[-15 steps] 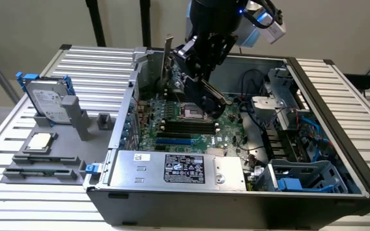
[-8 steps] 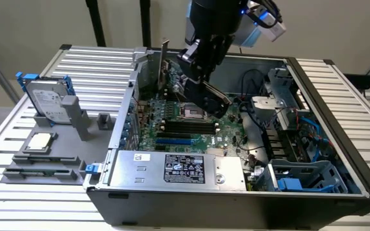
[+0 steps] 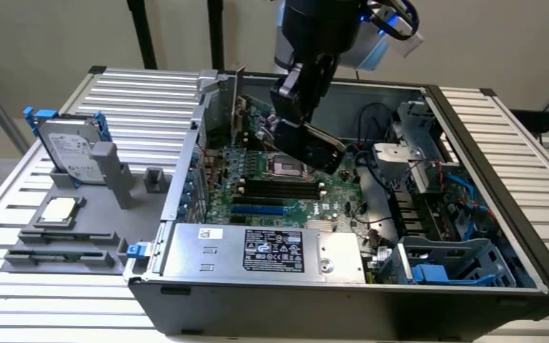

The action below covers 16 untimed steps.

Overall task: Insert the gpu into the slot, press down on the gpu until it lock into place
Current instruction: 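Insert the gpu into the slot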

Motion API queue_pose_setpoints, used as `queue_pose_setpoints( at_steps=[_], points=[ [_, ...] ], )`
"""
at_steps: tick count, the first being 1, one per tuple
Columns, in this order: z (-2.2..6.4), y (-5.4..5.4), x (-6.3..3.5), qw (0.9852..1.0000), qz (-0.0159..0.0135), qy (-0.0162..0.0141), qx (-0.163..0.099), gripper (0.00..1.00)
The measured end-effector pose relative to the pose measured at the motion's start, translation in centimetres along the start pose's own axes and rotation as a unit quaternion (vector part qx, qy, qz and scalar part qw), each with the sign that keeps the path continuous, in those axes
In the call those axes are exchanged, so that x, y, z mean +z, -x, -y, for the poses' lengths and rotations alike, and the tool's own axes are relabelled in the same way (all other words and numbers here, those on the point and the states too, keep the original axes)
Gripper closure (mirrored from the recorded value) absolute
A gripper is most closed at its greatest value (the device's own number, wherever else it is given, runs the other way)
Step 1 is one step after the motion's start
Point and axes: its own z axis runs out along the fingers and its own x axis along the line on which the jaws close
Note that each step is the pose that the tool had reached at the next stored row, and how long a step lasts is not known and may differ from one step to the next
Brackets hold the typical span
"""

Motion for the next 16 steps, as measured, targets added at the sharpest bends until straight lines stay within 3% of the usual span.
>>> queue_pose_setpoints(
  at_steps=[3, 7, 12, 16],
  points=[
    [0.01, 0.00, 0.08, 0.9996, 0.0005, -0.0029, -0.027, 0.74],
    [0.01, 0.00, 0.23, 0.9979, 0.0011, -0.0054, -0.064, 0.74],
    [0.02, -0.01, 0.44, 0.9941, 0.0032, -0.0064, -0.108, 0.74],
    [0.02, 0.00, 0.63, 0.9901, 0.0089, -0.0057, -0.140, 0.74]
  ],
)
